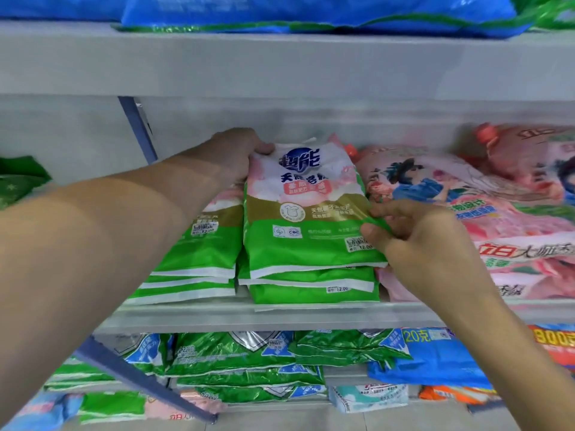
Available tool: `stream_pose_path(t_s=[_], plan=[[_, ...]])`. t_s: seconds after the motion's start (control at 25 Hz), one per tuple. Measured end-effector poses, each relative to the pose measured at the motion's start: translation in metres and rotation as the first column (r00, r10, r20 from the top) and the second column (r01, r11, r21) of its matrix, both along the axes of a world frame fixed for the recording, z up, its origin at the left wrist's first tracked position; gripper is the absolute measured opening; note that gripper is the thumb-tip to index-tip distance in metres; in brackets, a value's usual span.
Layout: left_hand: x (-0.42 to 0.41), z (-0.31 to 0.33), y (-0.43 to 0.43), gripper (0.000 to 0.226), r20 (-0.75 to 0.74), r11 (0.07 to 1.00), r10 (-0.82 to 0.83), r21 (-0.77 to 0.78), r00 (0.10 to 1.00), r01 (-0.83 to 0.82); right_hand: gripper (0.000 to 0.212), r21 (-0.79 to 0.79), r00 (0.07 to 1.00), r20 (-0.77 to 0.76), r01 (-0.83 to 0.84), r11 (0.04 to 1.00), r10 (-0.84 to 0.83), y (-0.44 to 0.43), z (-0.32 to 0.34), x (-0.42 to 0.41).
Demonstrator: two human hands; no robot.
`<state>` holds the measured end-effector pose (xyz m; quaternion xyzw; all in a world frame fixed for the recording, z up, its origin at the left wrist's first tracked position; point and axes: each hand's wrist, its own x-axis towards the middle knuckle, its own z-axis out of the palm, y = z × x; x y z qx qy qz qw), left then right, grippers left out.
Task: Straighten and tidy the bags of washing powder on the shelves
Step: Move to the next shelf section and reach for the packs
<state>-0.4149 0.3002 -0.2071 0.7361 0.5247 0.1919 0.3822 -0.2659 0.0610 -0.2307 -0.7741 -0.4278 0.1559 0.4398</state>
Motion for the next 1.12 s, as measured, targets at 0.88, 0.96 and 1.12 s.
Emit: stream_pose_path(t_s=[0.88, 0.96, 1.12], plan=[[-0.062, -0.013, -0.159, 0.027, 0.087, 0.967, 0.237, 0.075, 0.968, -0.244, 0.054, 0.056, 0.987, -0.162, -0.009, 0.998, 0.017, -0.023, -0.012, -0.027], [-0.061, -0.017, -0.168, 0.026, 0.017, 0.961, 0.229, 0.156, 0.973, -0.229, 0.046, 0.016, 0.989, -0.126, -0.078, 0.997, 0.08, -0.039, -0.002, -0.028], [-0.03, -0.012, -0.198, 0.051, -0.076, 0.843, 0.178, 0.526, 0.981, -0.112, 0.018, 0.145, 0.984, 0.113, 0.119, 0.982, -0.136, -0.073, 0.036, 0.042]])
